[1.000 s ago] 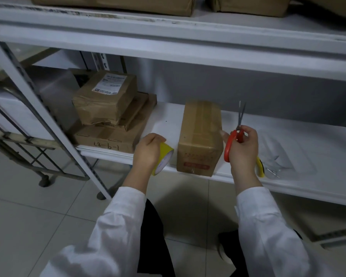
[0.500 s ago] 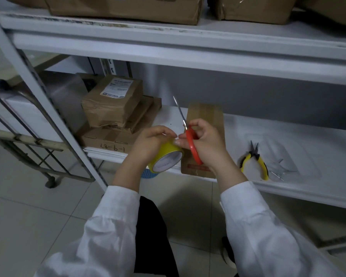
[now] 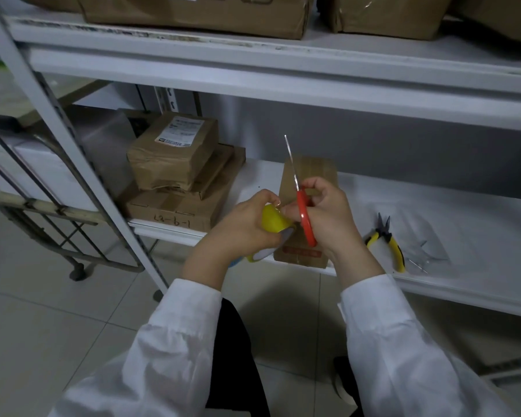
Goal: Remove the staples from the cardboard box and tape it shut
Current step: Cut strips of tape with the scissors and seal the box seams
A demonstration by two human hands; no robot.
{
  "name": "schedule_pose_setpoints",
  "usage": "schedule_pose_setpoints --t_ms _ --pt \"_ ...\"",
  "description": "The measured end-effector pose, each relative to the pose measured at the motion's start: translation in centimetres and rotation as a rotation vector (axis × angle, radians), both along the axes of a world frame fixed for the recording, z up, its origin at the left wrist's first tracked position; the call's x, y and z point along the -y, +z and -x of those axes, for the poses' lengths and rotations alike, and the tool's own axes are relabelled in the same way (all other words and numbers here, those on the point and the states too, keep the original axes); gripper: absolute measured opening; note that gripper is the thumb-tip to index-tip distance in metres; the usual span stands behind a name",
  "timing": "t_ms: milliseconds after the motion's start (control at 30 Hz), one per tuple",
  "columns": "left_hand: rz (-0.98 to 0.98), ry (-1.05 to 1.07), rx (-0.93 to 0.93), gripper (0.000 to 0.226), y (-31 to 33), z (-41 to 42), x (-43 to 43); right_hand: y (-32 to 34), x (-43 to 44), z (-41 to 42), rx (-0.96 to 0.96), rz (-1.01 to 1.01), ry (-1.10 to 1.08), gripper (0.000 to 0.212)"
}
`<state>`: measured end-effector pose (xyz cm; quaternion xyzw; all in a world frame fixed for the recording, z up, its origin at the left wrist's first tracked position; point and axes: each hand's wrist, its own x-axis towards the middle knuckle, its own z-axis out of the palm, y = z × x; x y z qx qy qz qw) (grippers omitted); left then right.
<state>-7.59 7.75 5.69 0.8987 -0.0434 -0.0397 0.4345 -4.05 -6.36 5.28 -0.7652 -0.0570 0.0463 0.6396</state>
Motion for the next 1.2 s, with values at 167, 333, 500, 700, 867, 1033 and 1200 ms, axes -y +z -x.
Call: schedule_pose_setpoints --t_ms 167,333,500,700,867,1033,1200 --pt "-0.413 0.057 -0.004 0.044 -0.4 -0.1 -0.1 0.3 -0.6 0.7 0.004 -0.035 0.020 0.040" --pt "-0.195 0.109 0.000 0.071 -0.4 0.4 -1.2 0.8 -0.3 0.2 -0.029 -0.066 -0.002 0.039" --pt "-0.079 0.160 0.090 0.060 -0.7 0.8 -2.9 0.3 0.2 -0.5 -0.017 -0.061 -0.071 0.036" --pt "-0.362 0.171 0.286 0.040 -0.6 -0.8 -3.2 -0.9 -0.3 -1.8 0.025 0.167 -0.173 0.025" --pt "-0.559 0.142 0.276 0.036 -1.2 -2.2 -2.8 -1.6 -0.8 -2.4 0.038 0.357 -0.215 0.018" --pt "-0.618 0.100 0.233 0.035 -2.3 -3.3 -2.7 -1.5 -1.3 -2.9 0.043 0.526 -0.275 0.013" --pt "-0.660 0.056 0.232 0.034 -2.9 -4.3 -2.5 -1.5 -1.5 -3.1 0.064 0.691 -0.284 0.016"
